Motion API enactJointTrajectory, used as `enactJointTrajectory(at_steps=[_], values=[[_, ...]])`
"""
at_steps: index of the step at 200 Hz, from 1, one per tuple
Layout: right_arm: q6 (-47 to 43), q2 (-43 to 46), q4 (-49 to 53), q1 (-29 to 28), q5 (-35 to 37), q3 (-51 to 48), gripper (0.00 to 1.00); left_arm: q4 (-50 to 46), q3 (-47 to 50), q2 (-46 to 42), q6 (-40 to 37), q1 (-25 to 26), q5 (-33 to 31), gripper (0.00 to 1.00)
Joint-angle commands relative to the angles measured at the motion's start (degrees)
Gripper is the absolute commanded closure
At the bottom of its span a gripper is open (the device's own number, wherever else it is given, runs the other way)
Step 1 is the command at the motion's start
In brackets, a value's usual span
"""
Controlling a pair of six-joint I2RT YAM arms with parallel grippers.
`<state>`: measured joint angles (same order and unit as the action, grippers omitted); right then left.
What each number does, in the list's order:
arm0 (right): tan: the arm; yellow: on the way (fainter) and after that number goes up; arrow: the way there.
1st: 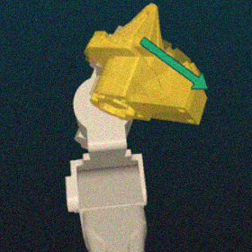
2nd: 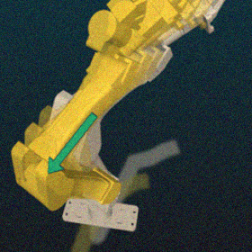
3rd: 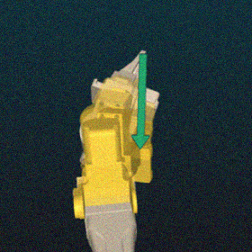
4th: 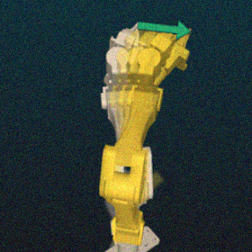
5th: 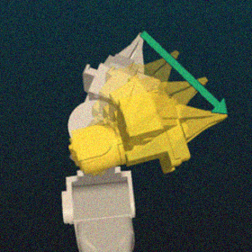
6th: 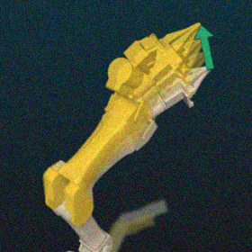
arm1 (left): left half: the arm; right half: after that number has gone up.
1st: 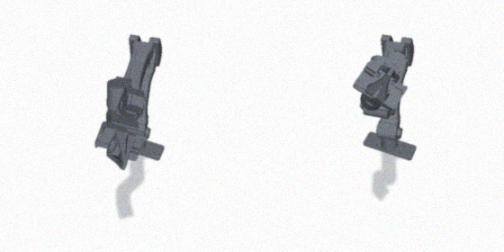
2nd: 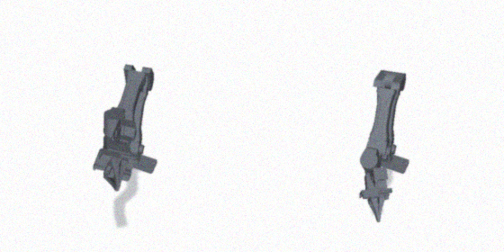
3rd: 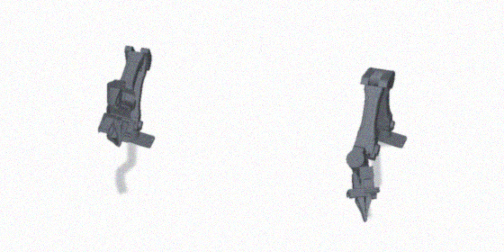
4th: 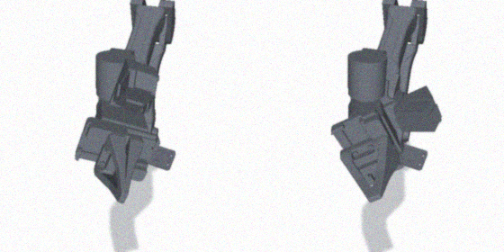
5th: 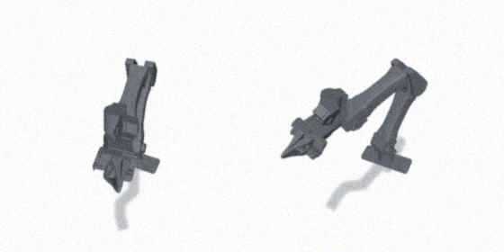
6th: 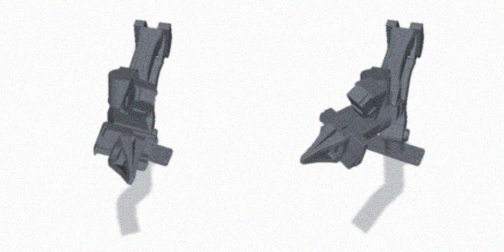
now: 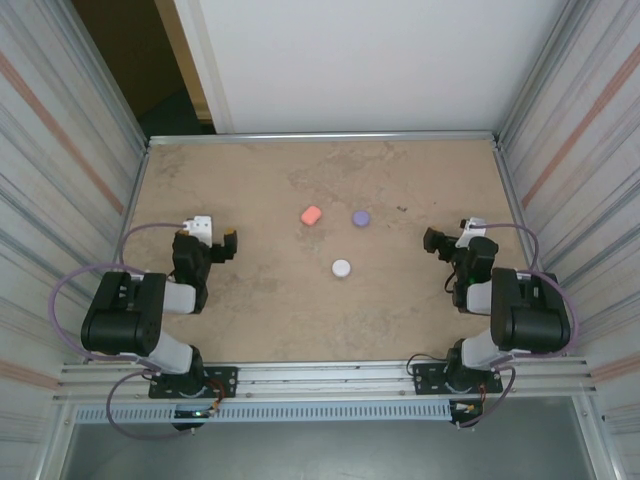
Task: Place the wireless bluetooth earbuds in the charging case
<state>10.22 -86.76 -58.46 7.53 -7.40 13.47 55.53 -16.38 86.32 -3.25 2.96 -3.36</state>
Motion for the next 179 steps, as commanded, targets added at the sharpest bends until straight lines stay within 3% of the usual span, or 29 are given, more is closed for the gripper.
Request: enactJointTrajectory(at_steps=[1,34,50,179], values=[[-1.3,-0.7,-3.2,0.4,-0.8,0.7,0.01,-4.7,-3.9,-0.2,-1.3,-0.4,1.9,0.01],[-2.2,-1.0,4.6,-0.1,-1.7,5.4,0.01,-10.2,-7.2,0.5,-0.6,-2.3,5.7,0.01],[-5.0,-1.5,13.2,-3.6,2.9,10.0,0.01,-10.2,-7.2,0.5,-0.5,-2.4,5.9,0.01],[-6.0,-1.5,12.4,-5.2,5.8,9.7,0.01,-10.2,-7.2,0.4,-0.6,-2.4,6.0,0.01]])
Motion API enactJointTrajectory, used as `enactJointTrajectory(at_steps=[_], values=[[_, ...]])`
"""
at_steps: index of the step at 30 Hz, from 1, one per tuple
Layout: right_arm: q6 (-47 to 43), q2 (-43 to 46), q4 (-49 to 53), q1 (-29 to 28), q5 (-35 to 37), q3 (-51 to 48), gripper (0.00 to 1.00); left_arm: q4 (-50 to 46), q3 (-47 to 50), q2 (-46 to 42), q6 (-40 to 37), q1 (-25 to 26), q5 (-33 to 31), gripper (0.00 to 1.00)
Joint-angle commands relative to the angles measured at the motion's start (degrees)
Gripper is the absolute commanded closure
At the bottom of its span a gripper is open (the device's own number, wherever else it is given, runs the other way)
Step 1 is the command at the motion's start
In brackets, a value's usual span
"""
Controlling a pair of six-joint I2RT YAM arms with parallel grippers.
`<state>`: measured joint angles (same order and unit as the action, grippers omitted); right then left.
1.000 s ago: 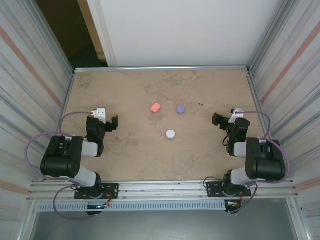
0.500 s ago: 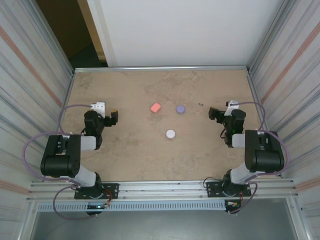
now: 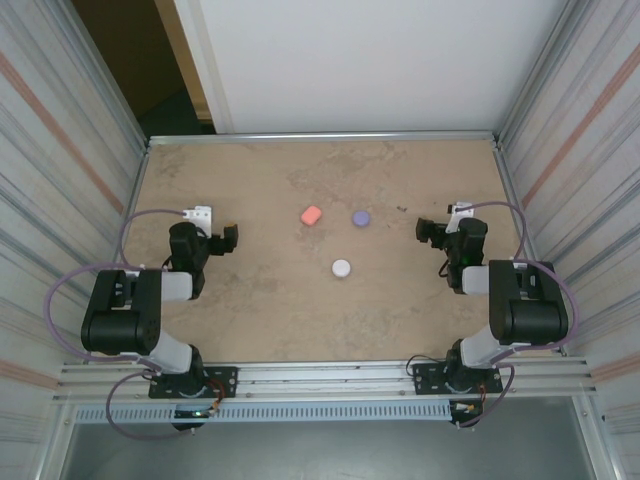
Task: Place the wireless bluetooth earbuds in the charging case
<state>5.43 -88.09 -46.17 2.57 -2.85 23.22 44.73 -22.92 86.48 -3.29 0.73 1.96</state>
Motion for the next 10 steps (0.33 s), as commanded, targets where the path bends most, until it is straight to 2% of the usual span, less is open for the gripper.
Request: enactJointTrajectory(at_steps=[1,10], values=[[-1.3,-0.1,0.2,-0.3,1.3,0.0,0.01,0.6,-0.6,0.2,-0.6,-0.1,0.6,0.01],[-0.9,-0.1,0.3,0.2,0.7,0.2,0.01,0.6,-0.6,0.2,-0.5,-0.1,0.7,0.01]])
